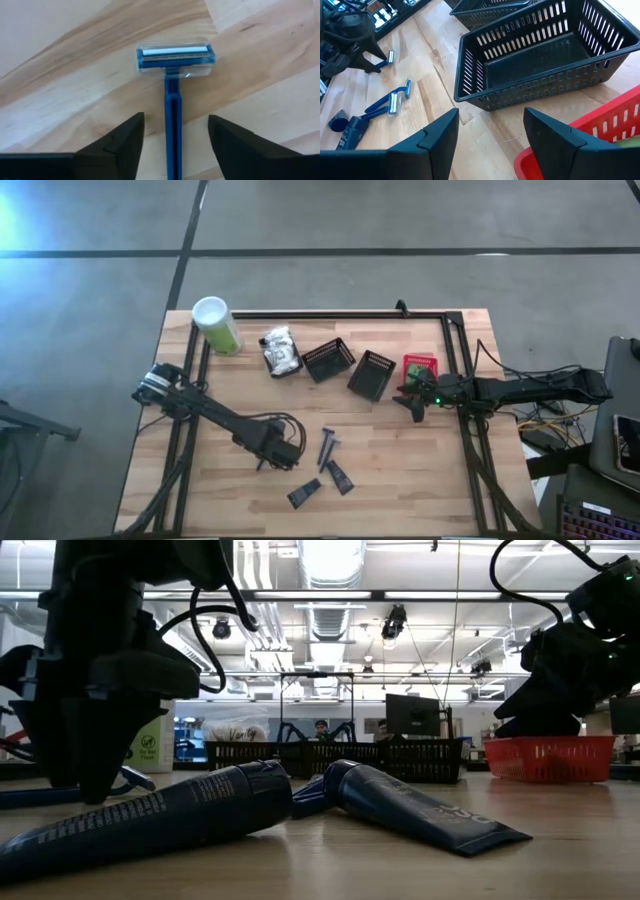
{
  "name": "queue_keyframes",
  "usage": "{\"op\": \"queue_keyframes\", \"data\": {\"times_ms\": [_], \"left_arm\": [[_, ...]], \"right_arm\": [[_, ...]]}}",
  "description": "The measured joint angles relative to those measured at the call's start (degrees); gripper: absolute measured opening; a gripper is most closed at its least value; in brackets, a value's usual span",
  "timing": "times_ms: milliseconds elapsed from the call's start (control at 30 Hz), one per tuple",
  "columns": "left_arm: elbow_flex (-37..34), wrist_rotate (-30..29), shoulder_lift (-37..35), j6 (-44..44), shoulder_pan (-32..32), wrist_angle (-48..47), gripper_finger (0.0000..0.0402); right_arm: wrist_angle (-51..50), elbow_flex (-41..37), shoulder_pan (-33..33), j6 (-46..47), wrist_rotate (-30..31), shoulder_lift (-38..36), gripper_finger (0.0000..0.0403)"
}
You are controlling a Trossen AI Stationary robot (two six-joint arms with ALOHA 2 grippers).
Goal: Pick & Place Travel size toiletries
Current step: Put the left razor into the middle black bin
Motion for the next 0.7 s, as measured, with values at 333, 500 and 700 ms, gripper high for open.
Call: {"op": "queue_keyframes", "data": {"times_ms": [333,500,700], "left_arm": [[-0.82,-2.06,-0.06,-3.06,0.34,-0.69,0.0183],[-0.82,-2.15,-0.02,-3.56,0.71,-0.95,0.0167],[-0.84,-2.17,0.01,-3.88,0.81,-0.47,0.0125]], "right_arm": [[0.04,0.00,0.02,0.02,-0.20,-0.02,0.0241],[0.17,0.00,0.02,0.00,-0.20,-0.02,0.0257],[0.20,0.00,0.02,0.00,-0.17,-0.02,0.0276]]}}
